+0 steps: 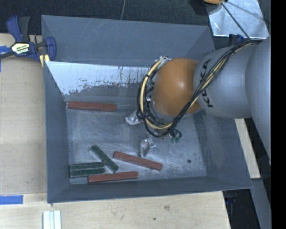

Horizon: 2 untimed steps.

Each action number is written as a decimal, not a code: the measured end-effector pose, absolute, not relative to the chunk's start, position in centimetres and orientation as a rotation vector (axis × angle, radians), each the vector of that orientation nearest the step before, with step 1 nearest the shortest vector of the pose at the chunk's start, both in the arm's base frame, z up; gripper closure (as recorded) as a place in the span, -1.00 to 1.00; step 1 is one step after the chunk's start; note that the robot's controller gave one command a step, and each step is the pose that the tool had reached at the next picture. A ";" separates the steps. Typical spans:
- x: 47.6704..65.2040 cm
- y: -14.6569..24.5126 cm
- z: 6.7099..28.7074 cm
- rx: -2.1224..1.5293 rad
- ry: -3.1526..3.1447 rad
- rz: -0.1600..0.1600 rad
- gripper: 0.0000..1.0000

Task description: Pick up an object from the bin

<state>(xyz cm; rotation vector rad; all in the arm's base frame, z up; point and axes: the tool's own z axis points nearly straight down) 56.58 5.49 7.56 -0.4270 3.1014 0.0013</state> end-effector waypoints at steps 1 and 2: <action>56.6 5.5 7.6 -0.427 3.101 0.001 -1.00; 56.4 6.2 8.4 -0.810 3.029 0.001 1.00</action>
Offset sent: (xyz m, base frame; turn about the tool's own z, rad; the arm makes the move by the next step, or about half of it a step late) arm -0.0025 0.0069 0.0079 -0.2521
